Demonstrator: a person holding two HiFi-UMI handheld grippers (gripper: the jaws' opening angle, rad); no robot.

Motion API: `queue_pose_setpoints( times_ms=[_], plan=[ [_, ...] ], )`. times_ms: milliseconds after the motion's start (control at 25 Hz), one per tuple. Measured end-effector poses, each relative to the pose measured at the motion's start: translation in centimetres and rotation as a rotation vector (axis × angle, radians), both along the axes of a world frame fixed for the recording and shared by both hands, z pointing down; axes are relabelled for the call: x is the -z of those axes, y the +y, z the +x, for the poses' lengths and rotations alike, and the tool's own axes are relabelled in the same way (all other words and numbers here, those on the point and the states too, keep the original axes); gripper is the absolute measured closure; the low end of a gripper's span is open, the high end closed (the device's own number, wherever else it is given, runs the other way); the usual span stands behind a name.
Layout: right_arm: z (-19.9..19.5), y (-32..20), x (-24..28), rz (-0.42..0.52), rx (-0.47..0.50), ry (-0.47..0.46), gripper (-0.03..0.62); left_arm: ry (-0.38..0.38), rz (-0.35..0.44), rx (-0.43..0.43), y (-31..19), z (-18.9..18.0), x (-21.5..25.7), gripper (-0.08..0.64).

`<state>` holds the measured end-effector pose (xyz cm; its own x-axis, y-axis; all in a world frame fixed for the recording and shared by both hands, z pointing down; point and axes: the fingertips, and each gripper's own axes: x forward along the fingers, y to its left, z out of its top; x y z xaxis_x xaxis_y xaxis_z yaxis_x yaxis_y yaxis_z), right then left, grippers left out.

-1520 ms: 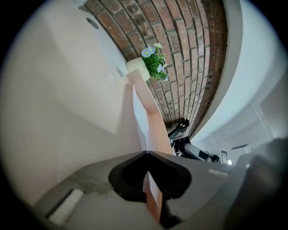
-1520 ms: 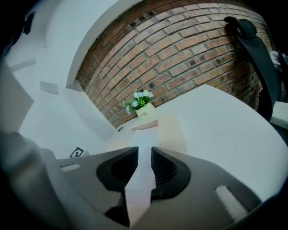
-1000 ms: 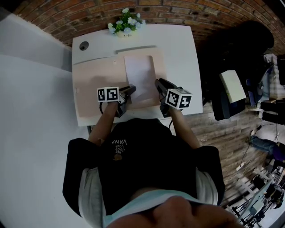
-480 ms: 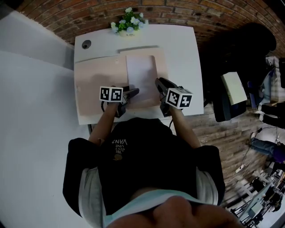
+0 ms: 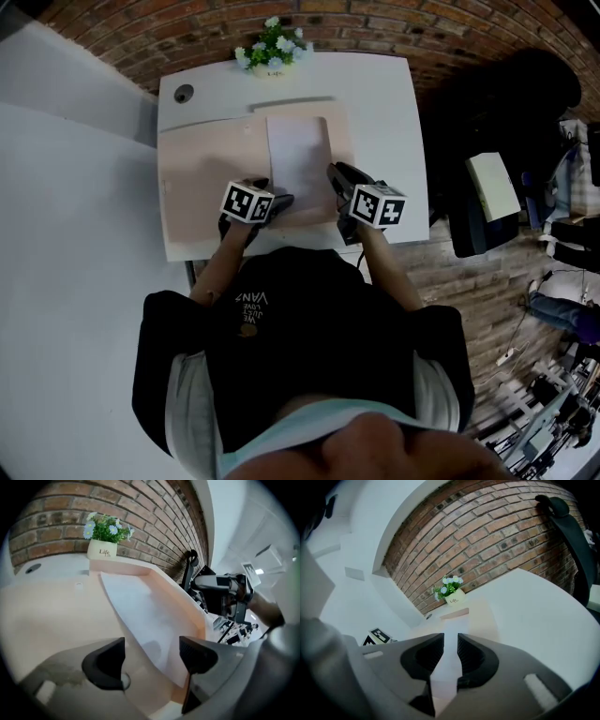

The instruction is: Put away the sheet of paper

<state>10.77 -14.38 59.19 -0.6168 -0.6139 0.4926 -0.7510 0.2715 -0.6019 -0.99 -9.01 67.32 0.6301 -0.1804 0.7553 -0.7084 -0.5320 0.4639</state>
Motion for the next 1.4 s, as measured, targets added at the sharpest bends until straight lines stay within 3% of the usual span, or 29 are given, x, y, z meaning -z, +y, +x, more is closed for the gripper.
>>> queue_pose_setpoints(
  times_ms=[80, 680, 1120, 1400],
  plan=[
    [-0.1, 0.0, 0.1, 0.001, 0.003, -0.002, 0.505, -0.024, 0.029, 0.000, -0.2, -0.6, 0.1, 0.199],
    [-1.8, 0.3, 0.3, 0.017, 0.053, 0.019, 0.505, 0.004, 0.156, 0.117, -2.5, -3.8, 2.2, 0.199],
    [-2.9, 0.0, 1.3, 0.052, 0.077, 0.044, 0.505, 0.046, 0.299, 0.220, -4.1, -5.7, 5.4, 0.201],
    [-3.6, -0.4, 2.5, 0.099, 0.069, 0.060, 0.539, 0.078, 0.382, 0.266, -4.8, -6.8, 7.7, 0.223]
  ],
)
